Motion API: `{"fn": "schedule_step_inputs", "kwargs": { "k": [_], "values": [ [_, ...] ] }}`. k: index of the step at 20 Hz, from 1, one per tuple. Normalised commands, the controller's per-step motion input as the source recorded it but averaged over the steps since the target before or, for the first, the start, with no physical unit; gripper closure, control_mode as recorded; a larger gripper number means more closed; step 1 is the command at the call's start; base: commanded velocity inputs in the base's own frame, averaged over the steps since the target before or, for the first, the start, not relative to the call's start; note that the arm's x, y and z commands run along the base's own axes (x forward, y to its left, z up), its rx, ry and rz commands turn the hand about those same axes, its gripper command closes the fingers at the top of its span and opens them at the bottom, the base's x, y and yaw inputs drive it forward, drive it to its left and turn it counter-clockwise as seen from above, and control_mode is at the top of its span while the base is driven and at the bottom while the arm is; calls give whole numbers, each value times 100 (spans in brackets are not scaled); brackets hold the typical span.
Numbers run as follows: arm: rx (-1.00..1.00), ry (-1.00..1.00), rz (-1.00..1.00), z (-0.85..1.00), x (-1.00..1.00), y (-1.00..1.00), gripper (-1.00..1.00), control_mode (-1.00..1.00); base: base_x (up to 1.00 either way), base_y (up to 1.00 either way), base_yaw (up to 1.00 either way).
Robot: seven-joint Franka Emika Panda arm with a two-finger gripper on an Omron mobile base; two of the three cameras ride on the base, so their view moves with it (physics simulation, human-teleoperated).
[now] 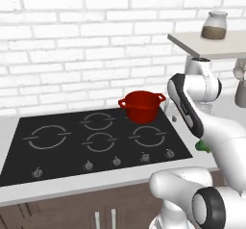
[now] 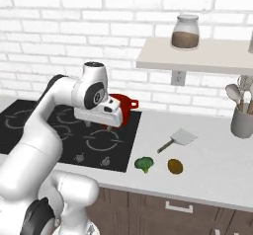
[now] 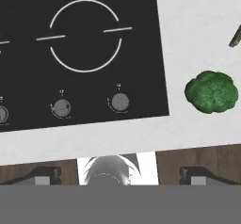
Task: Put the broccoli and avocado in the pot. Retrieve the spatula and lightly stir the vegetables in the pot.
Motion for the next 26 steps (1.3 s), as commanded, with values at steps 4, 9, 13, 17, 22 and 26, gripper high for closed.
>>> {"fn": "schedule_step_inputs", "kwargs": {
  "k": [4,9,13,17,22,26],
  "values": [
    [0,0,-20,-68,-4,-67,-100,-100,0,0,0],
    [9,0,-48,-53,0,-100,-100,-100,0,0,0],
    [7,0,-43,-37,0,-86,-100,-100,0,0,0],
    [2,2,-2,-2,1,-17,-100,-100,0,0,0],
    [6,0,-1,-19,4,-13,-100,-100,0,0,0],
    [3,0,-6,-29,18,-27,-100,-100,0,0,0]
  ]
}}
